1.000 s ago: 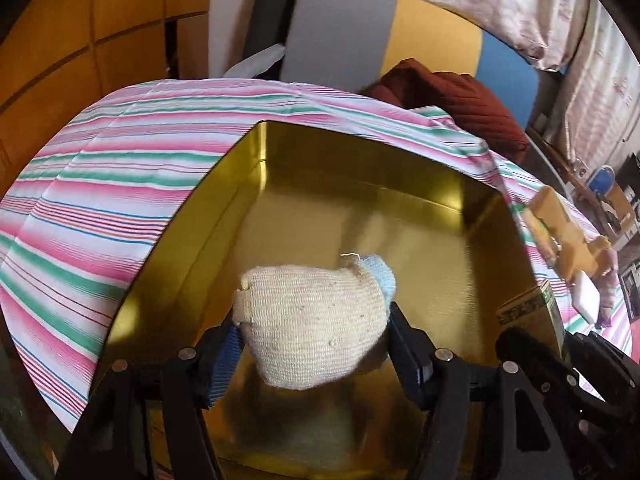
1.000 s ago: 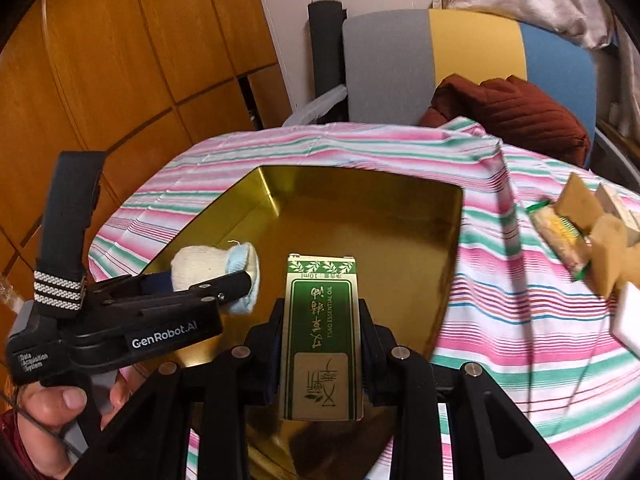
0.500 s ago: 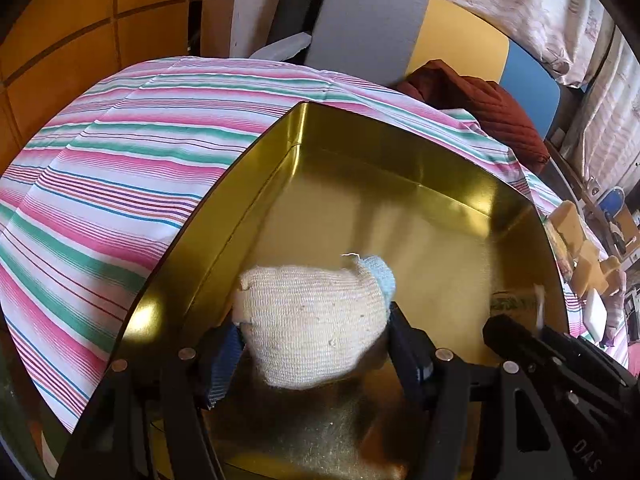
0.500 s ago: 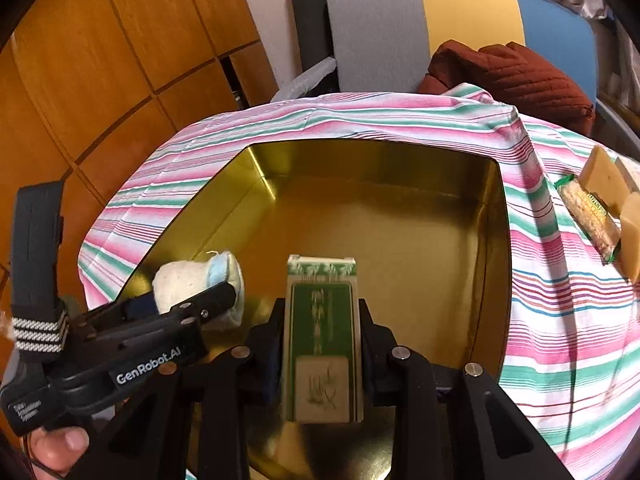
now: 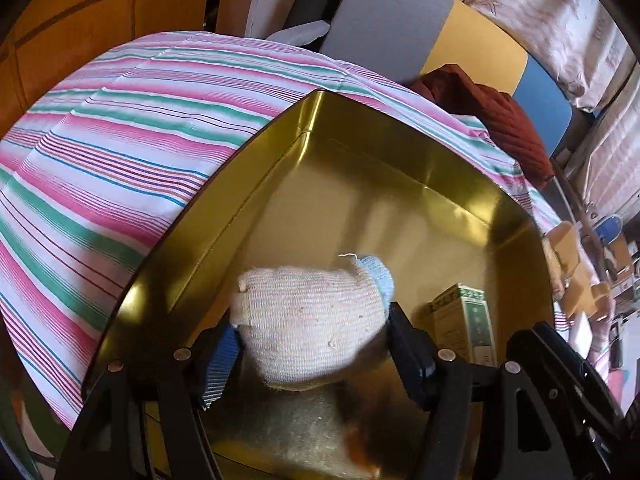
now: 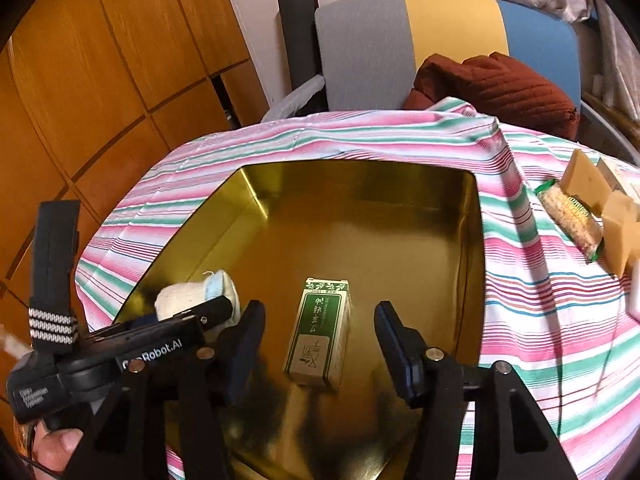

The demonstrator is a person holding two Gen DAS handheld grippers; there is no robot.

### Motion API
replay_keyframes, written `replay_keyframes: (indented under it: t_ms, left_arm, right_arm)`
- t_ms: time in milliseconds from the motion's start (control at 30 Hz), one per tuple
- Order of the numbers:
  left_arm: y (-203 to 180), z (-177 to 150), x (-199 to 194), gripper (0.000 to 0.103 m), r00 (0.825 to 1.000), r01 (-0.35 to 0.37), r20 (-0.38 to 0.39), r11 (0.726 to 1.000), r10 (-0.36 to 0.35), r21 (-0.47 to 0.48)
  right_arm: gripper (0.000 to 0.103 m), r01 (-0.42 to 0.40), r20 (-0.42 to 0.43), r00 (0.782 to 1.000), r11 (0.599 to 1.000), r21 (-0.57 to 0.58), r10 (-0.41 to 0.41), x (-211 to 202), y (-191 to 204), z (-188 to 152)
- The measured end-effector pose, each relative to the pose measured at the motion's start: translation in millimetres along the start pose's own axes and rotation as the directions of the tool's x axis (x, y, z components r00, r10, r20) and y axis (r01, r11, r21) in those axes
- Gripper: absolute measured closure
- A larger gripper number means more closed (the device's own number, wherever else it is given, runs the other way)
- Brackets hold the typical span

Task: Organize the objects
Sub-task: 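Move the right tool back to the objects while the left tool holds the glove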

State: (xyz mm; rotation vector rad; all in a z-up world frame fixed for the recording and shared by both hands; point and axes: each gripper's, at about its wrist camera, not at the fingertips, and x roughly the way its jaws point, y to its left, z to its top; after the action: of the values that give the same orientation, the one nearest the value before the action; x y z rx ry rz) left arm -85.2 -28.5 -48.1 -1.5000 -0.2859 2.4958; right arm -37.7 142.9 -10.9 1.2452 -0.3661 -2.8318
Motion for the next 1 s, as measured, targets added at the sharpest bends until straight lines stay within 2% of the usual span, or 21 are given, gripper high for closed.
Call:
replay_keyframes:
  t_ms: [133, 267, 500, 700, 1000]
  left_arm:
    - [-3, 1, -11, 0.034, 0.999, -0.029, 0.042, 1.0, 0.029, 0.007]
    - [-11, 3, -29, 0.034, 0.992, -0.051, 0.115, 0.998, 0.047, 0.033]
    - [-22, 2, -44, 0.033, 0.986, -0.015, 0.164, 0.998, 0.006, 0.054]
    - [-36, -3, -48, 0.033, 0.985, 0.034, 0.163, 0.996, -0.047, 0.081]
    - [-79, -21, -58, 0.034, 0.977, 0.071, 0.181, 0.976, -0.109, 0.205]
  right_arm:
    - [0.04, -0.002, 0.023, 1.0, 1.0, 0.018, 0.002, -9, -5, -1]
    - [0.038, 0.003, 0.05, 0.999, 0.999, 0.036, -0.004, -19, -14, -1]
    - [0.029, 0.02, 0.118, 0.992, 0.994, 0.108, -0.033, -43, -40, -1]
    - [0.026, 0.094, 0.175, 0.977, 0.983, 0.155, -0.121, -69, -77, -4]
    - [0.025, 0.265, 0.128, 0.944, 0.93, 0.256, -0.304, -95, -167, -30]
